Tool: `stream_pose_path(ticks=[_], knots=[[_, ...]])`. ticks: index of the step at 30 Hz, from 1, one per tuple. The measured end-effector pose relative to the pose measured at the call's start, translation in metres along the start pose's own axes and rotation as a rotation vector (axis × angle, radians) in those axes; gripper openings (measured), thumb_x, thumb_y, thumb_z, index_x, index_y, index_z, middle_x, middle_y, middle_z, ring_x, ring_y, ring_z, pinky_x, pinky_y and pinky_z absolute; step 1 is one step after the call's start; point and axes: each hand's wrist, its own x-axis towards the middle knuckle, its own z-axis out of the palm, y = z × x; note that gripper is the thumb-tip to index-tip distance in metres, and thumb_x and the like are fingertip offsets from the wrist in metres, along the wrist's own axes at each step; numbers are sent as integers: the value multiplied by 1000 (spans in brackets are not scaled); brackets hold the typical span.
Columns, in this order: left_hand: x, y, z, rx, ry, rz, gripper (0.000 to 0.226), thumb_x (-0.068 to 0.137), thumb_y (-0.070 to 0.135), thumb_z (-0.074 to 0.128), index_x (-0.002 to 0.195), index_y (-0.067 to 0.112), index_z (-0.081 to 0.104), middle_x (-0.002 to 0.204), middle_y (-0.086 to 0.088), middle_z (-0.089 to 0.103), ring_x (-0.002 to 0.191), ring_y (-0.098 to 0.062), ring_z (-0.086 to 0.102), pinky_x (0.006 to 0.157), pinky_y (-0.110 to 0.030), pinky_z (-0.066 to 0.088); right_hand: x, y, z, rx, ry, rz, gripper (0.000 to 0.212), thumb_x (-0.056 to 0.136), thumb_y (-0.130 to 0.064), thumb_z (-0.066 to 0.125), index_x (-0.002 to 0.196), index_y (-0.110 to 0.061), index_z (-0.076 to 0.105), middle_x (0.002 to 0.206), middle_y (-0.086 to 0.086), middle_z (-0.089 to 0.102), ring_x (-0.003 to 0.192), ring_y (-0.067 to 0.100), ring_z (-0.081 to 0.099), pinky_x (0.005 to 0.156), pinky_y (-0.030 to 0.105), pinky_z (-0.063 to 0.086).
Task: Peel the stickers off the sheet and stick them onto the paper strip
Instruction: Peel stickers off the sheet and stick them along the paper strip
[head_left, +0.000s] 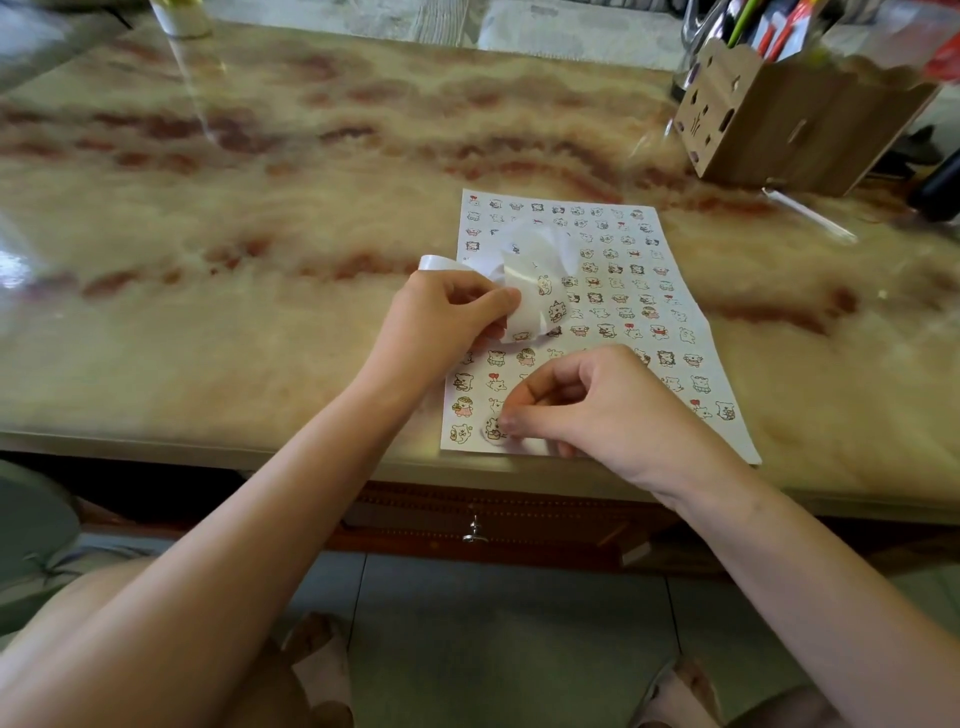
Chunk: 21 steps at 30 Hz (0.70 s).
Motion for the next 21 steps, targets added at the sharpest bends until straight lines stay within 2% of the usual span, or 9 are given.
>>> stream_pose_path(ticks=[4,6,15,21], knots=[[-2,1,0,7,-7,15,21,88,22,66,70,12,69,62,3,65,57,-9,55,65,-27,48,-1,0,1,-35,10,-6,8,75,-16,79,76,-9,74,69,9,70,43,-1,45,53,16,40],[-2,1,0,11,-10,20,23,88,22,66,67,15,67,58,6,63,55,-9,54,64,-26,47,-1,0,2,-49,18,-13,9,75,-18,79,75,-11,75,68,5,70,45,-2,47,56,18,40],[-1,0,0,-4,-18,31,25,88,21,66,64,15,66,56,7,62,56,-11,53,64,-29,46,0,4,7,-148,90,-38,9,74,-23,80,72,-17,74,68,-5,71,58,-3,58,55,7,42],[-1,0,0,-2,-21,38,24,88,21,66,66,12,66,58,5,63,58,-13,54,66,-31,47,-2,5,10,-199,131,-61,9,74,-25,79,71,-19,73,65,-8,69,61,-2,59,59,14,45]])
